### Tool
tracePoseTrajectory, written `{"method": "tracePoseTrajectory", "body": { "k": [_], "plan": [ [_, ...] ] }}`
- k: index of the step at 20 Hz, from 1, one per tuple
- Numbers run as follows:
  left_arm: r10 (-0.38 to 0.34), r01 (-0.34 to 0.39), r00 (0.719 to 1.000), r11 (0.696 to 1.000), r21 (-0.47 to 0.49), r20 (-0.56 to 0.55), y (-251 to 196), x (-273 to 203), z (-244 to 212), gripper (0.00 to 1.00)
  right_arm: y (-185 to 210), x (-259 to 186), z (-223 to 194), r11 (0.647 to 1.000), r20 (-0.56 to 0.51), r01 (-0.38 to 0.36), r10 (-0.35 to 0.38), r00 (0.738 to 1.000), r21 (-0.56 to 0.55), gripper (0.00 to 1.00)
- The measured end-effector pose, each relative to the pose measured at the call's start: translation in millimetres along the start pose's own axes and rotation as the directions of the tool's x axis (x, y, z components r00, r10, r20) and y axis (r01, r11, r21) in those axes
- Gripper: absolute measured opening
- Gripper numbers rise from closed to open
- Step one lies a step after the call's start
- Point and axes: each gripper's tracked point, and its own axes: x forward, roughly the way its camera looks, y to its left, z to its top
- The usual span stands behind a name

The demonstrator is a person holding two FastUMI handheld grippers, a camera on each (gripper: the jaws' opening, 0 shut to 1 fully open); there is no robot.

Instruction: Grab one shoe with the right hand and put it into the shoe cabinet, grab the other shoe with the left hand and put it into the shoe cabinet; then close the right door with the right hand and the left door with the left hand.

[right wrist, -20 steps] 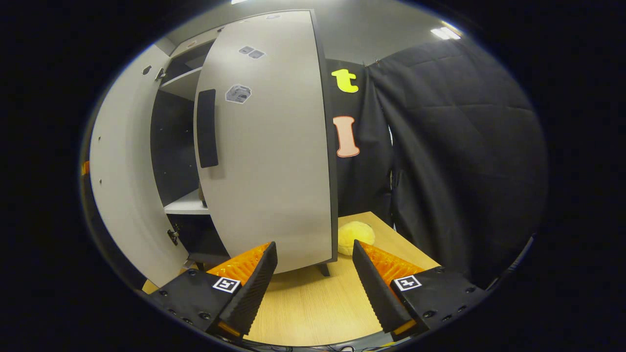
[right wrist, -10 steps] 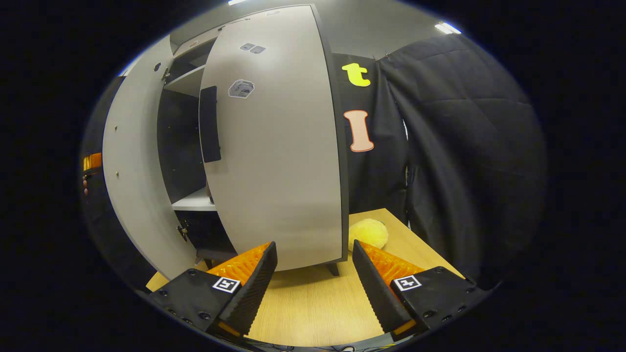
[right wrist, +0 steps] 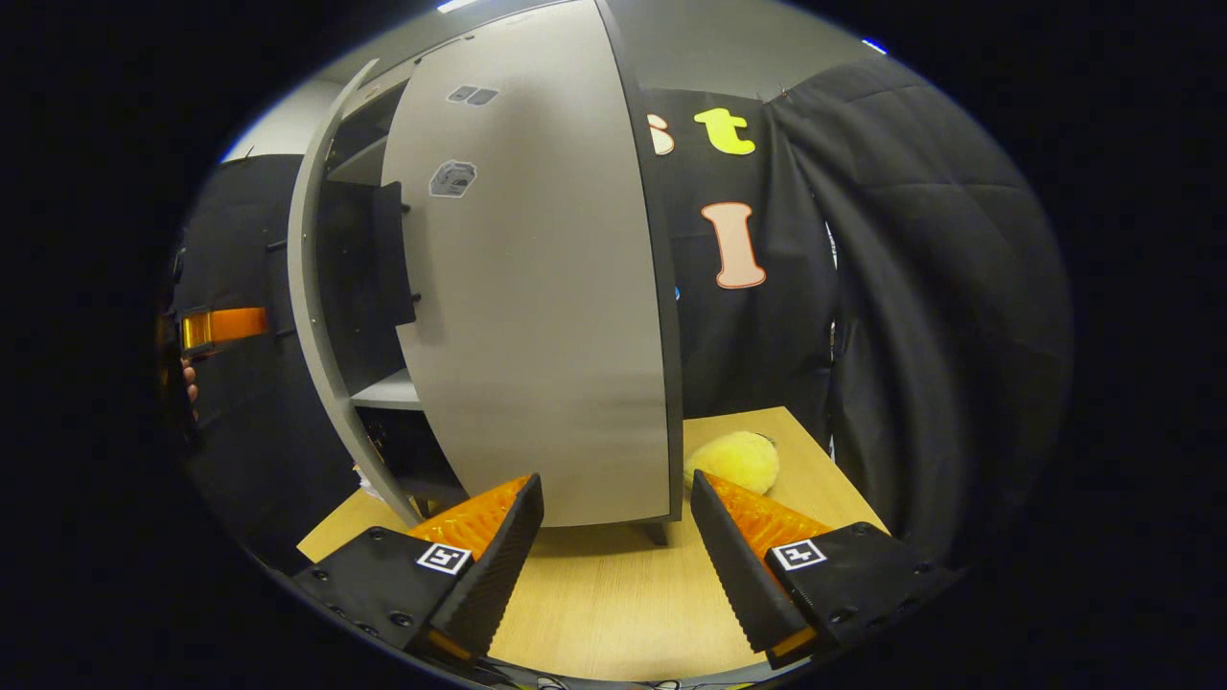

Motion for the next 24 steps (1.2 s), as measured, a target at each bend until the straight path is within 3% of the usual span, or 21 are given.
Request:
{"method": "tracePoseTrajectory", "body": {
  "k": [2,3,5,6,8,9,11,12,15,17,20,21,23,24],
  "plan": [
    [0.035,-0.035,0.999,0.999,-0.022,-0.006,-2,-8,-5,0.94,-7,4,10,0.999,0.022,-0.018,0.019,1.0,-0.027,0.98],
    [0.049,-0.049,0.999,0.998,-0.048,-0.005,-1,-14,-7,1.0,-10,5,13,0.999,0.032,-0.023,0.025,0.999,-0.046,0.98],
    [0.071,-0.07,0.997,0.992,-0.104,0.003,2,-26,-9,1.0,-9,5,23,0.997,0.047,-0.047,0.05,0.998,-0.066,0.98],
    [0.071,-0.069,0.997,0.989,-0.134,0.009,1,-31,-10,0.87,-4,4,30,0.995,0.056,-0.065,0.069,0.996,-0.071,0.98],
    [0.068,-0.064,0.998,0.982,-0.175,0.014,6,-40,-10,1.0,4,-2,48,0.994,0.088,-0.071,0.078,0.993,-0.087,0.98],
    [0.068,-0.063,0.997,0.981,-0.183,0.021,11,-43,-8,1.0,8,-5,58,0.994,0.111,-0.069,0.079,0.991,-0.088,0.98],
    [0.076,-0.068,0.996,0.982,-0.177,0.038,25,-50,-5,1.0,21,-6,75,0.994,0.14,-0.076,0.087,0.986,-0.076,0.93],
    [0.076,-0.066,0.996,0.983,-0.172,0.052,29,-52,-2,1.0,25,-7,83,0.995,0.15,-0.071,0.081,0.985,-0.071,0.98],
    [0.056,-0.037,0.993,0.985,-0.17,0.104,40,-59,6,1.0,36,-16,109,0.997,0.192,-0.051,0.061,0.98,-0.056,0.98],
    [0.042,-0.017,0.988,0.985,-0.169,0.146,44,-63,12,0.94,43,-24,120,0.997,0.224,-0.041,0.053,0.973,-0.058,0.98],
    [0.03,0.003,0.977,0.988,-0.153,0.212,52,-70,24,1.0,49,-35,113,0.998,0.216,-0.016,0.029,0.976,-0.064,0.98],
    [0.022,0.01,0.974,0.99,-0.138,0.228,55,-73,26,0.94,50,-40,111,0.998,0.222,0.0,0.014,0.975,-0.066,0.98],
    [0.025,0.0,0.971,0.994,-0.107,0.238,64,-75,26,0.94,48,-47,102,0.997,0.226,0.04,-0.023,0.974,-0.072,0.98],
    [0.023,0.001,0.971,0.995,-0.102,0.238,68,-75,23,1.0,48,-50,97,0.996,0.227,0.055,-0.037,0.973,-0.074,1.0]
  ]
}}
